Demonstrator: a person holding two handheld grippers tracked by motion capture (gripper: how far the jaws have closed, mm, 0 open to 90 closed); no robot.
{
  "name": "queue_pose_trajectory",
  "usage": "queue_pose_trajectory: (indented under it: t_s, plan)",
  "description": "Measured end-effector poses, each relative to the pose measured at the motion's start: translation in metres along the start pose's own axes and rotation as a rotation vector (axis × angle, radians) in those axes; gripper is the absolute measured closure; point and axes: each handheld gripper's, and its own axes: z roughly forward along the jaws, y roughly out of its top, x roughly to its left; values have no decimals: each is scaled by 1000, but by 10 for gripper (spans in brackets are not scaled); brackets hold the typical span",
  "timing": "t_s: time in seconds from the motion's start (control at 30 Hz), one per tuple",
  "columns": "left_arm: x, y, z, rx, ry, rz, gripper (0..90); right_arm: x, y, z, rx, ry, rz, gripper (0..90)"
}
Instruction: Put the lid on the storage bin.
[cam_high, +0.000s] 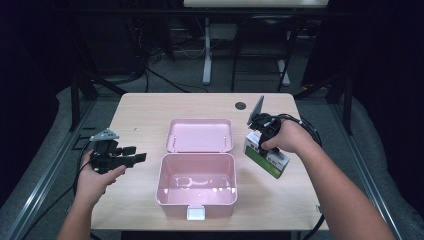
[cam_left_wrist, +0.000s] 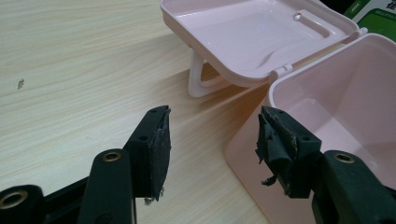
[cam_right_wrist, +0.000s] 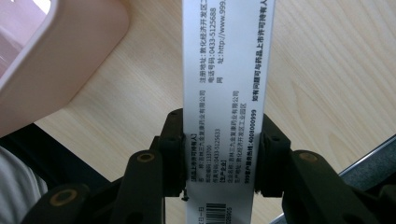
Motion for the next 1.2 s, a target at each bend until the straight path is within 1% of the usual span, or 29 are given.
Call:
queue_pose_trajectory:
  t_s: [0.1, 0.13, 0.2, 0.23, 0.3, 0.33, 0.4, 0.53, 0.6, 0.9, 0.97, 1.03, 1.2]
  plan:
    - [0, 0, 0, 4, -2, -1, 440, 2, 1, -2, 0, -3, -12, 616]
    - [0, 0, 0, 5, -2, -1, 440, 2, 1, -2, -9, -3, -17, 616]
    - [0, 0, 0, 4, -1, 1, 440, 4, 1, -5, -11, -8, -42, 615]
    - [0, 0, 0, 4, -1, 1, 440, 5, 1, -7, -6, -11, -48, 615]
    - [0, 0, 0, 4, -1, 1, 440, 6, 1, -10, -12, -14, -68, 615]
    - [0, 0, 1, 4, -1, 1, 440, 7, 1, -12, -14, -13, -70, 615]
    - [1, 0, 1, 2, 0, -2, 440, 9, 1, -16, -22, -21, -104, 615]
    - [1, 0, 0, 4, 0, -3, 440, 13, 1, -24, -29, -33, -157, 615]
    - [1, -1, 1, -1, 3, -4, 440, 16, 1, -28, -29, -35, -176, 615]
    - [2, -1, 1, 7, -1, -2, 440, 27, 2, -40, -28, -46, -232, 615]
    - [1, -1, 1, 4, -1, -4, 440, 30, 1, -44, -32, -52, -233, 615]
    - [1, -1, 1, 3, 0, -5, 440, 34, 1, -49, -35, -47, -230, 616]
    - [0, -1, 2, 3, 2, -5, 440, 43, 1, -60, -48, -55, -258, 616]
